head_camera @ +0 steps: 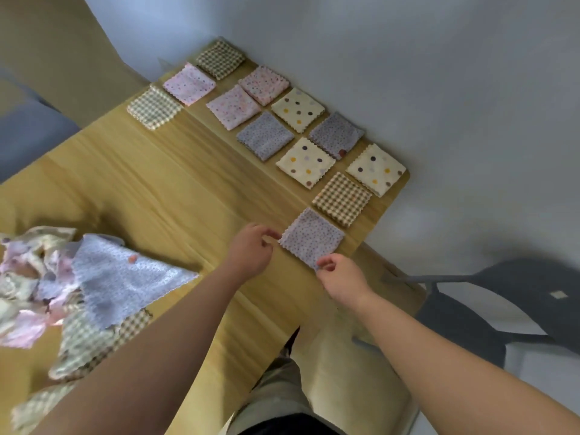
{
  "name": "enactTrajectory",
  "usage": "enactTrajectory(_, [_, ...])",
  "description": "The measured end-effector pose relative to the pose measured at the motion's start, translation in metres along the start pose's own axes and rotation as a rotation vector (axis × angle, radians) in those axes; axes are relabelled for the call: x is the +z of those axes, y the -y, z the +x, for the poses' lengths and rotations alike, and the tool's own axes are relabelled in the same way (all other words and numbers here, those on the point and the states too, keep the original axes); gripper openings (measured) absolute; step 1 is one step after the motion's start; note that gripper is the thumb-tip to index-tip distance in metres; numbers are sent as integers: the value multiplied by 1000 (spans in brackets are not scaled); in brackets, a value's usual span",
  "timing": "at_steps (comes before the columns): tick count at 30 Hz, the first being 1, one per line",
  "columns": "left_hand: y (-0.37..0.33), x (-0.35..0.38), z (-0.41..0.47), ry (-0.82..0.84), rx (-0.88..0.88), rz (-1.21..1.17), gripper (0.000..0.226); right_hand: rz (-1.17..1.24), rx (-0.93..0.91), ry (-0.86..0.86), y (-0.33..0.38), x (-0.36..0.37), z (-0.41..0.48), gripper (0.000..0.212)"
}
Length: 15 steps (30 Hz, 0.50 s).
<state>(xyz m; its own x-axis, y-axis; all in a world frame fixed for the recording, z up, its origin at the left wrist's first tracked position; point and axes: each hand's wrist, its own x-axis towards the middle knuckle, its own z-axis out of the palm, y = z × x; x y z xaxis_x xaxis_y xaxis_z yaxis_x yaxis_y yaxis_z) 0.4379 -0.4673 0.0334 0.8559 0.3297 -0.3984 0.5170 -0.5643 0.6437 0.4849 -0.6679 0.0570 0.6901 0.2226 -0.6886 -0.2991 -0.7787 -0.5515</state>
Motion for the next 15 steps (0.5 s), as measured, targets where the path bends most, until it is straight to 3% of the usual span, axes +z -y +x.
enactTrajectory(6, [32, -1, -148, -198, -20, -91, 29, 71, -162, 64, -18, 57, -94, 12])
enactTrajectory(15, [112, -12, -342, -169, -145, -70, 22, 119, -168, 165, -45, 151, -233, 18])
